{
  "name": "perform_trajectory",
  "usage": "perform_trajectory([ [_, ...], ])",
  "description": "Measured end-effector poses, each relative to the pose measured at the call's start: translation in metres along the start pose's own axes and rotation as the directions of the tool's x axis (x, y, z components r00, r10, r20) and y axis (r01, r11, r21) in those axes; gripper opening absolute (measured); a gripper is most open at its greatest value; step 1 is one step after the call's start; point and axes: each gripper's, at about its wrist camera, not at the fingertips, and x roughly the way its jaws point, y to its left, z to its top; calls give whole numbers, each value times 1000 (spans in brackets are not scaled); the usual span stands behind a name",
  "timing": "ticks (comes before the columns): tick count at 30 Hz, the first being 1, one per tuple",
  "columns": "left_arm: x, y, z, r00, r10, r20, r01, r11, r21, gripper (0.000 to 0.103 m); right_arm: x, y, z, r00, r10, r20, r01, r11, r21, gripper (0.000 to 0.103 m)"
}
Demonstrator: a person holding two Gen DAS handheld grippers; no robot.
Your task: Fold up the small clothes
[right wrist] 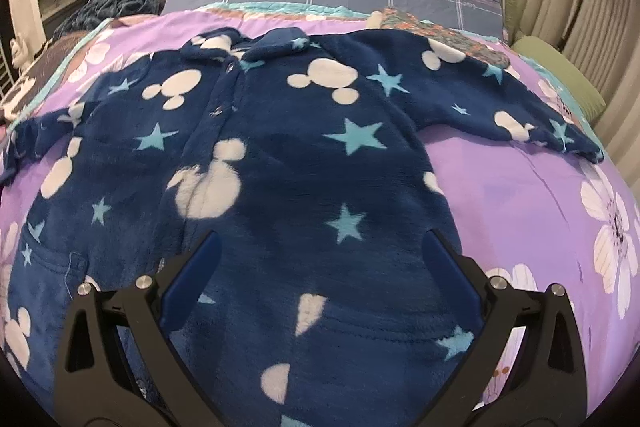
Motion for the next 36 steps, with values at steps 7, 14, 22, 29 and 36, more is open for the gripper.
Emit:
perform_trajectory([
  [7, 19, 28, 36, 1000, 25, -1, -24, 956, -293, 53, 10, -1, 2, 999, -29, -17, 29, 1000, -11, 101],
  [14, 6, 11, 41, 995, 74, 61, -64, 987, -146, 16, 22, 3, -1, 999, -5, -49, 4, 1000, -25, 101],
  [22, -27, -159, -30, 981, -54, 187, -62, 823, 565, 16, 22, 2, -1, 999, 20, -43, -20, 1000, -16, 101],
  [29, 12, -245, -205, 980, -138, -146, 192, 427, 884, 43, 22, -19, -1, 999, 9, -45, -8, 999, 39, 101],
  [36, 42, -223, -285, 983, -25, -183, 184, 227, 956, 77, 9, -47, 0, 1000, -14, -4, 14, 998, 54, 101],
])
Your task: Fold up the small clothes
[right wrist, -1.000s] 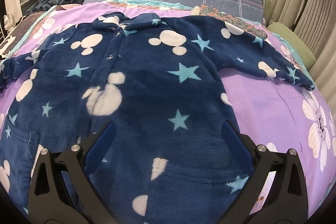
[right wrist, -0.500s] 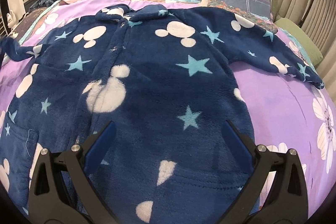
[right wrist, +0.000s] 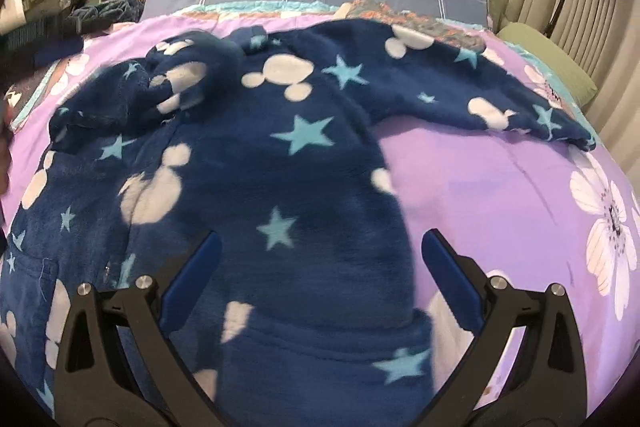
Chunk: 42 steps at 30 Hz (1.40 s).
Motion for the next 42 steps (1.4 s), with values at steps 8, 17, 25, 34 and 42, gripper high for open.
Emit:
perform_trajectory([
  [8, -22, 62, -41, 970, 238, -51, -235, 970, 63, 87, 23, 1, 51, 964, 268, -1, -268, 964, 2, 96],
  [17, 12, 100, -68, 893, 397, -215, -372, 917, 145, 87, 124, 30, 141, 916, 395, -69, -390, 918, 74, 85],
  [25, 14, 122, -53, 781, 608, -141, -592, 794, 138, 87, 106, 48, 157, 919, 392, -42, -391, 920, 27, 20],
  [34, 4, 118, -66, 792, 591, -154, -564, 805, 186, 89, 110, -12, 109, 953, 263, -149, -247, 962, 120, 59],
  [42, -47, 113, -48, 913, 399, -85, -396, 917, 54, 89, 127, -19, 133, 915, 396, -84, -370, 902, 220, 64],
])
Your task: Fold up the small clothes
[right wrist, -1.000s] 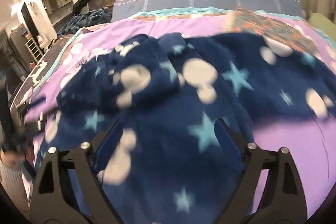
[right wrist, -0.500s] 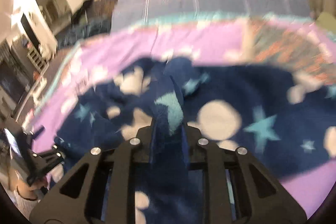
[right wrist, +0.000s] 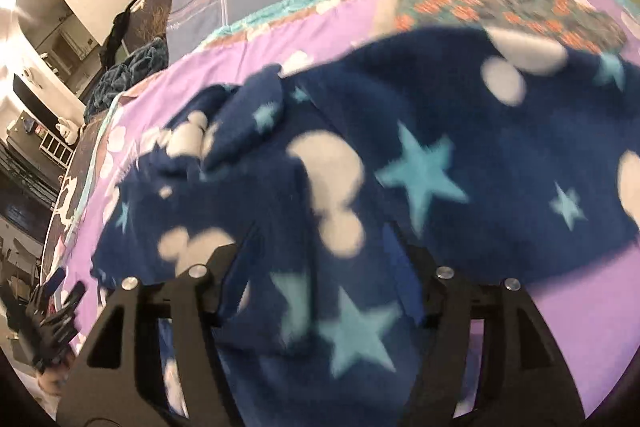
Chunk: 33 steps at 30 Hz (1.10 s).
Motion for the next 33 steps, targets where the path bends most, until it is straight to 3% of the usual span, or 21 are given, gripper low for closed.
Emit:
perform_trajectory([
  [3, -1, 1, 18, 999, -10, 50, 13, 999, -50, 87, 25, 23, 19, 1000, -19, -11, 18, 997, -75, 62],
  [4, 6, 1, 26, 998, -9, 59, 14, 997, -70, 84, 35, 28, 21, 999, -38, -23, 36, 996, -87, 31],
  [5, 14, 1, 32, 998, -15, 65, 20, 996, -87, 82, 44, 32, 22, 998, -48, -39, 44, 994, -98, 10],
  [6, 27, 0, 37, 998, -8, 64, 14, 996, -93, 82, 49, 36, 23, 997, -57, -54, 52, 993, -105, 10],
  [8, 47, -6, 38, 998, 47, 36, -45, 998, -53, 82, 31, 41, 22, 995, -91, 39, 94, 992, -83, 9],
  [10, 75, -16, 27, 995, 91, -40, -90, 996, 29, 83, 10, 38, 24, 982, -132, 132, 141, 988, -59, 11],
  [12, 102, -22, 11, 986, 97, -134, -89, 994, 65, 83, 15, 29, 28, 967, -203, 155, 214, 975, -60, 23],
  [13, 101, -19, 12, 988, 86, -129, -82, 996, 34, 84, 30, 23, 31, 968, -231, 93, 239, 967, -90, 32],
  [14, 97, -17, 14, 988, 89, -123, -87, 996, 25, 84, 39, 17, 33, 973, -227, 40, 230, 968, -100, 32],
  [18, 87, -17, 14, 989, 105, -100, -102, 994, 29, 84, 1, 6, 23, 984, -124, 125, 124, 992, 5, 34],
  [20, 72, -15, 20, 993, 99, -67, -100, 995, -10, 82, -20, 16, 12, 993, 35, 110, -32, 999, -25, 32],
  [22, 55, -13, 27, 999, 46, 1, -46, 997, -65, 81, -31, 38, -6, 987, 155, 44, -148, 981, -125, 32],
  [23, 47, -15, 32, 1000, 3, 25, -1, 996, -91, 81, -30, 47, -14, 989, 147, 18, -142, 975, -171, 32],
  [24, 45, -17, 36, 999, -31, 29, 33, 994, -101, 81, -21, 59, -25, 996, 86, -22, -88, 966, -242, 32],
  [27, 63, -39, 33, 995, -96, -42, 92, 993, -74, 81, 24, 58, -44, 992, -73, -107, 38, 954, -298, 33],
  [28, 84, -54, 21, 990, -71, -122, 69, 997, -21, 82, 31, 50, -50, 999, -28, -45, 15, 959, -284, 33],
  [29, 104, -64, 9, 985, -34, -168, 39, 999, 26, 90, 31, 46, -53, 1000, -8, -10, 5, 961, -275, 33],
  [30, 107, -64, 5, 988, -19, -154, 23, 999, 23, 91, 29, 47, -53, 1000, -10, -8, 7, 961, -277, 33],
  [33, 105, -52, 9, 984, -66, -168, 58, 997, -54, 97, 28, 52, -56, 1000, -26, -2, 24, 956, -292, 35],
])
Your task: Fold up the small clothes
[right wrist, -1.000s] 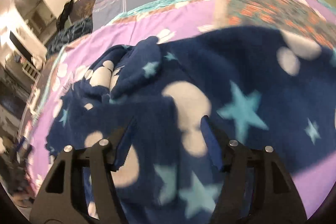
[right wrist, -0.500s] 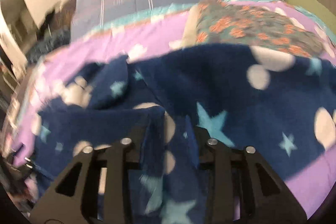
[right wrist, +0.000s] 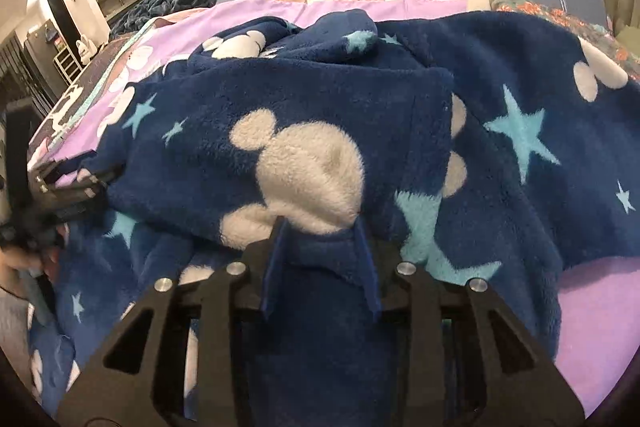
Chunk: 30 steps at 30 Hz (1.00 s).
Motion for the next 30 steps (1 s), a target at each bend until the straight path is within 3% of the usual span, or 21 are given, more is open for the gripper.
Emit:
perform_trajectory([
  [3, 3, 5, 0, 1000, -6, -21, 5, 1000, -31, 102, -2, -2, 1, 1000, 24, -1, -24, 1000, 15, 35],
  [6, -3, 4, 4, 1000, -3, -25, 3, 1000, -20, 100, -35, -32, 1, 994, 103, 28, -106, 986, 130, 35],
  [8, -20, 2, 11, 1000, 5, 17, -5, 1000, 4, 80, -70, -62, -5, 992, 67, 105, -86, 977, 194, 50],
  [11, -59, -12, 24, 988, -43, 149, 38, 998, 41, 80, -123, -128, -13, 969, -126, 213, 54, 947, 317, 62],
  [12, -70, -24, 28, 982, -70, 173, 60, 996, 68, 80, -136, -152, -17, 958, -182, 222, 87, 921, 379, 62],
  [15, -72, -58, 24, 976, -164, 141, 144, 979, 143, 79, -173, -235, -44, 932, -295, 211, 93, 756, 648, 62],
  [17, -46, -82, 12, 980, -188, 67, 174, 968, 179, 79, -189, -280, -76, 920, -328, 216, 16, 582, 813, 69],
  [19, -7, -100, -9, 989, -149, -5, 147, 970, 194, 83, -194, -310, -104, 914, -331, 233, -74, 429, 900, 70],
  [21, -12, -97, -5, 986, -168, 11, 163, 972, 169, 84, -196, -327, -112, 909, -326, 262, -120, 396, 910, 69],
  [25, -12, -97, -8, 986, -168, 13, 164, 973, 163, 85, -192, -344, -95, 903, -343, 259, -96, 426, 900, 74],
  [27, -12, -99, -9, 989, -144, 20, 139, 975, 173, 88, -187, -352, -86, 902, -367, 226, -54, 423, 905, 65],
  [28, -11, -100, -9, 991, -132, 22, 127, 977, 171, 92, -187, -358, -87, 898, -381, 220, -49, 409, 911, 34],
  [29, -9, -100, -9, 992, -127, 20, 122, 978, 167, 93, -186, -362, -89, 900, -382, 210, -49, 389, 920, 9],
  [30, -7, -97, -7, 992, -127, 18, 122, 979, 163, 94, -183, -364, -90, 910, -360, 208, -69, 362, 930, 9],
])
